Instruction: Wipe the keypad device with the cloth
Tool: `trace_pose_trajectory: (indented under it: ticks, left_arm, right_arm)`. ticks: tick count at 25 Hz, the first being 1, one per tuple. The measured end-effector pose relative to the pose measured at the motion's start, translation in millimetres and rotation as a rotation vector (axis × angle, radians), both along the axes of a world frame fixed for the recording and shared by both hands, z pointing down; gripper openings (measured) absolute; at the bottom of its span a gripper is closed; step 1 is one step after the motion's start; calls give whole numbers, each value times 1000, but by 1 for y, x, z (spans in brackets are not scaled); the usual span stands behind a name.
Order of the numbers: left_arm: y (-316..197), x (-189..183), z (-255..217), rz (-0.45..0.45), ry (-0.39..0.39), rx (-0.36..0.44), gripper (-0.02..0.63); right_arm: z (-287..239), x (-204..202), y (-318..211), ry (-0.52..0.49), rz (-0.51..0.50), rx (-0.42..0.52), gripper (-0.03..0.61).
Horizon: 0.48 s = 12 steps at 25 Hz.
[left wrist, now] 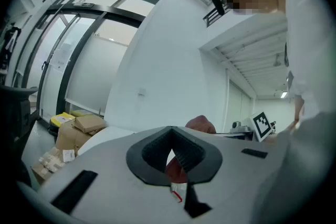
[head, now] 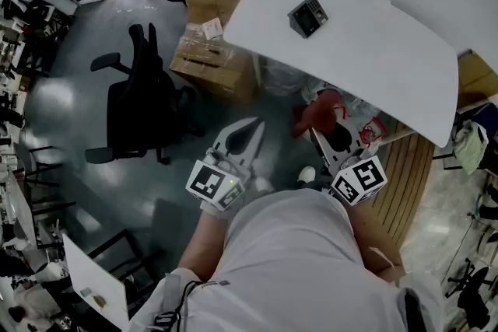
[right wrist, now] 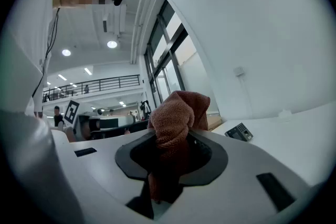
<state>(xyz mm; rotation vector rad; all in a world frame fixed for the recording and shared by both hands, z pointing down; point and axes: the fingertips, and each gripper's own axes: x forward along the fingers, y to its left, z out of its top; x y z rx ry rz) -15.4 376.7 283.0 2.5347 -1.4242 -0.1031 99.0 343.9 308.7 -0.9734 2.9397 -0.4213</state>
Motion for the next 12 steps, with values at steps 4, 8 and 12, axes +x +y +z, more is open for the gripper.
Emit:
trace_pose_trajectory:
  ticks: [4, 8, 12]
  left_arm:
    - [-8, 20, -2, 10, 21, -11, 11]
    - [-17, 36, -5, -8, -16, 3, 11]
    - [-28, 51, -5, -17, 17, -14, 9]
  right_arm:
    - [0, 16, -7, 1, -9, 3, 97]
    - [0, 26, -12, -1, -36, 12, 97]
    - [-1, 41, -20, -19, -53, 6, 97]
